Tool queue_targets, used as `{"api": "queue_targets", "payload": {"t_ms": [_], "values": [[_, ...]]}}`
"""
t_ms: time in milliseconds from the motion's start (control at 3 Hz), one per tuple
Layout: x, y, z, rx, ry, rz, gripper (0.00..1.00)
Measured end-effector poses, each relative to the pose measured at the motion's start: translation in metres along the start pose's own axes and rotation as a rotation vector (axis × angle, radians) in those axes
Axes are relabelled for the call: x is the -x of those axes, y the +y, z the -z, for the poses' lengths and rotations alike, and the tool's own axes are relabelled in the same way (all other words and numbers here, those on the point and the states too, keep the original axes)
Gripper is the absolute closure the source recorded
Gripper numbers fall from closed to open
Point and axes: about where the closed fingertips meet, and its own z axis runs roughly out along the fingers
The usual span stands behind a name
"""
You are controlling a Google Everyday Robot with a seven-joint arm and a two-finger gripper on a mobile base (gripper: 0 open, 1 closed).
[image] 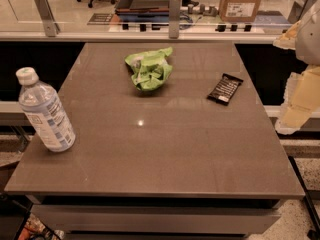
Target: Pick blue plastic bottle
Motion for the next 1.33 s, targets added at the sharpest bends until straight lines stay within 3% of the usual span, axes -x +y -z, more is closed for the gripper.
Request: {"api": "queue_targets", "payload": {"t_ms": [667, 1000, 1333], "values": [[0.001, 0.001, 0.003, -0.002, -0.03, -0.01, 0.0], [0.005, 0.004, 0.002, 0.004, -0.146, 0.012, 0.0], [0.03, 0.016, 0.001, 0.031, -0.313, 0.06, 0.0]]}}
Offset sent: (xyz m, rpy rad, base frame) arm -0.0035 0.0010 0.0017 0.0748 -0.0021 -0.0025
